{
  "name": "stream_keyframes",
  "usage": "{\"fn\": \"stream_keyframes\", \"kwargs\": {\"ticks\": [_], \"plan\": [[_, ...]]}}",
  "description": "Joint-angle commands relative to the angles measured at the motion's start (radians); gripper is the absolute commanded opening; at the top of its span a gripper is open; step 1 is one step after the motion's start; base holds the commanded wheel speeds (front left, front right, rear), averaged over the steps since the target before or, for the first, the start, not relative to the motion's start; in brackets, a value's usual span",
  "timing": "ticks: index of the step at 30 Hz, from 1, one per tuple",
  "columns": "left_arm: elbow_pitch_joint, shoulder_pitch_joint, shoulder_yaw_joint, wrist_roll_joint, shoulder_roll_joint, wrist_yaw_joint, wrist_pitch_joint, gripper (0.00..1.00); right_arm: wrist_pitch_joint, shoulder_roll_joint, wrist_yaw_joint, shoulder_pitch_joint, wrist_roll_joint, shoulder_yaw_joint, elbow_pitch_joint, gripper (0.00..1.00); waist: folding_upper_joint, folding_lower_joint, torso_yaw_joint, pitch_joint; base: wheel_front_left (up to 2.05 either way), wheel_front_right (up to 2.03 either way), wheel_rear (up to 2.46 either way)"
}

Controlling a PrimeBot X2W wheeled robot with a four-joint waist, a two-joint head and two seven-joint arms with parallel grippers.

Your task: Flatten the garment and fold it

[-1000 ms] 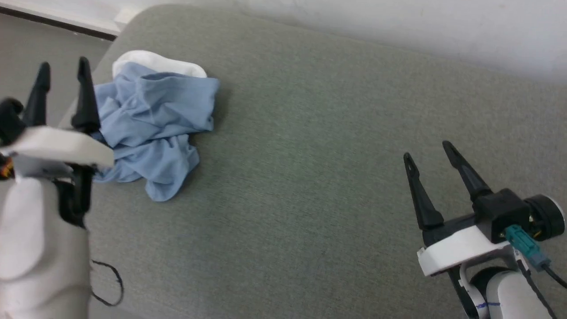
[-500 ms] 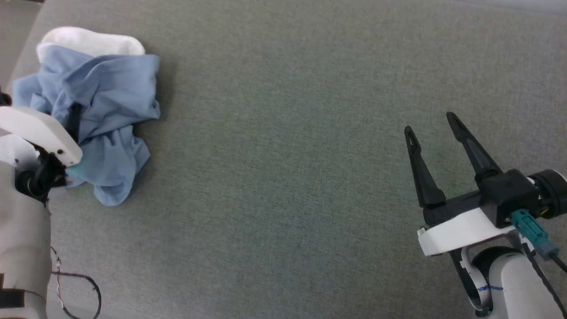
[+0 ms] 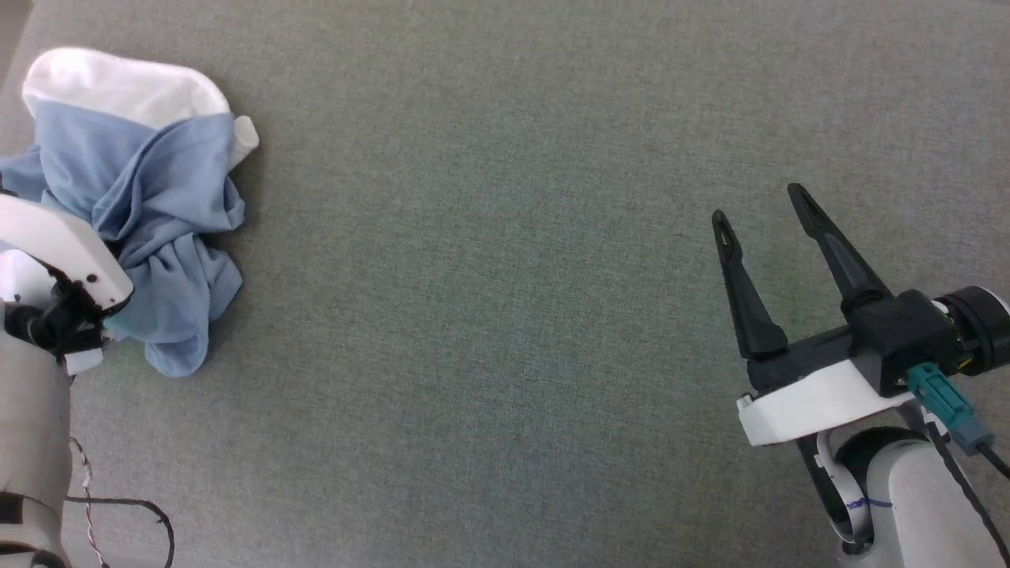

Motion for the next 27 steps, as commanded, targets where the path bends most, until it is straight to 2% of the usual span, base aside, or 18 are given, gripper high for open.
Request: {"fn": "stream_keyframes", "kwargs": {"ticks": [1, 7, 17, 22, 27], "plan": [[0.032, 0.037, -0.013, 0.008, -0.018, 0.015, -0.006, 0.00, -0.010, 0.001, -0.001, -0.005, 0.009, -0.004, 0.006, 1.00, 0.0000, 0.0000, 0.000, -0.022, 0.00, 0.00, 0.00], [-0.017, -0.012, 0.006, 0.012, -0.005, 0.040, -0.205, 0.00, -0.046, 0.001, -0.001, 0.031, 0.049, -0.042, 0.039, 1.00, 0.0000, 0.0000, 0.017, -0.114, 0.00, 0.00, 0.00], [-0.176, -0.096, -0.073, 0.120, 0.026, 0.020, -0.523, 0.00, -0.104, 0.001, -0.001, 0.086, 0.105, -0.087, 0.088, 1.00, 0.0000, 0.0000, 0.007, -0.260, 0.00, 0.00, 0.00], [-0.291, -0.123, -0.113, 0.158, 0.016, 0.013, -0.590, 0.00, -0.114, 0.001, -0.001, 0.106, 0.117, -0.116, 0.087, 1.00, 0.0000, 0.0000, -0.039, -0.299, 0.00, 0.00, 0.00], [-0.425, -0.116, -0.131, 0.149, -0.032, 0.016, -0.585, 0.00, -0.119, 0.001, -0.001, 0.123, 0.124, -0.147, 0.086, 1.00, 0.0000, 0.0000, -0.110, -0.326, 0.00, 0.00, 0.00]]}}
